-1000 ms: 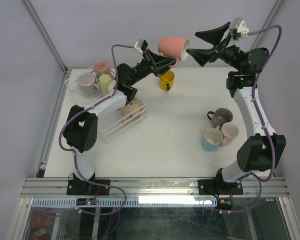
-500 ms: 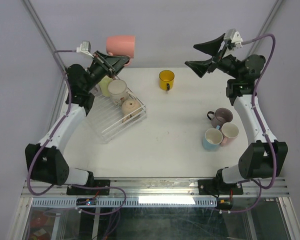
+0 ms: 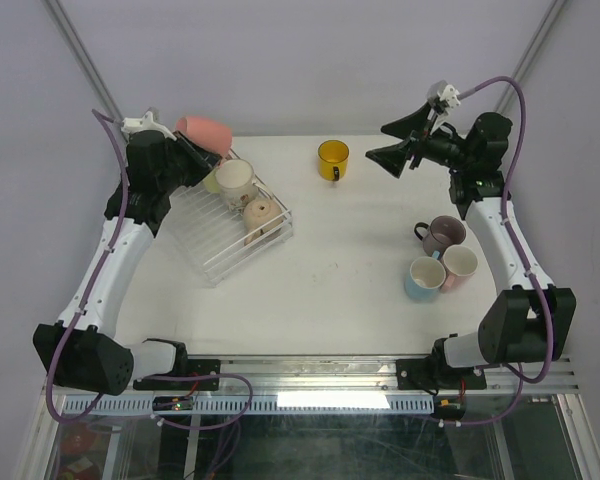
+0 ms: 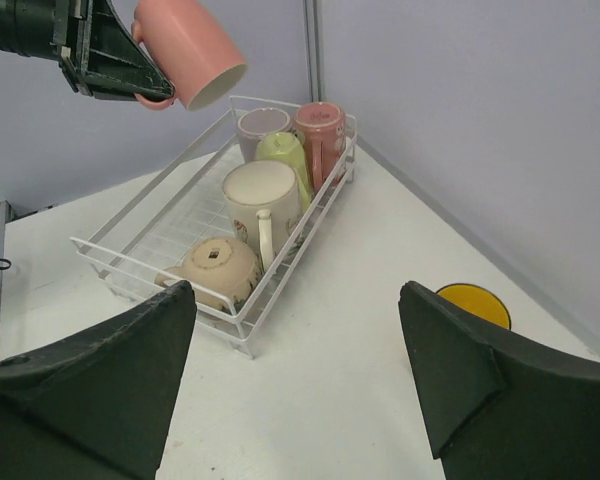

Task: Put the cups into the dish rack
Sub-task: Place the cup on the dish rack.

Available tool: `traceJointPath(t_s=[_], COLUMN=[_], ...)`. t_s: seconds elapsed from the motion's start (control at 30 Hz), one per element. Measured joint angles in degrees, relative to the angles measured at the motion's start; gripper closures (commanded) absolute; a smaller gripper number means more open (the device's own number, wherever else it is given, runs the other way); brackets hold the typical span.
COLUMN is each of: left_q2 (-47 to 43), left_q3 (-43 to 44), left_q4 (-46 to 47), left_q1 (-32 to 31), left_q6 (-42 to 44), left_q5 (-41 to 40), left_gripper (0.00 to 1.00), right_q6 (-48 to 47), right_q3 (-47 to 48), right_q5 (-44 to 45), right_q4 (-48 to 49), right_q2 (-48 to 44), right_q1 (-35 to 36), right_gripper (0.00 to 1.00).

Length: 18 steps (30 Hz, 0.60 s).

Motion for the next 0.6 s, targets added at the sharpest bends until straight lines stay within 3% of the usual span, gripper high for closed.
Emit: traceJointPath(t_s=[0.27,0.6], left_q2=[-0.96,-1.40], left_q3=[0.00,-0.07], left_q4=[-5.99,-6.62], left_q1=[0.37,0.37], left_q6=[6.51,11.13], left_q5=[-8.17,-12.15], left_gripper=[1.00,1.00], right_q6=[-0.81,-18.56], right_q3=[-0.85,1.38], right_q5=[-0.04,1.49], right_q4=[-7.76,-19.12], right_q2=[0.02,2.19], right_q1=[0.37,3.15], right_gripper=[0.16,0.16])
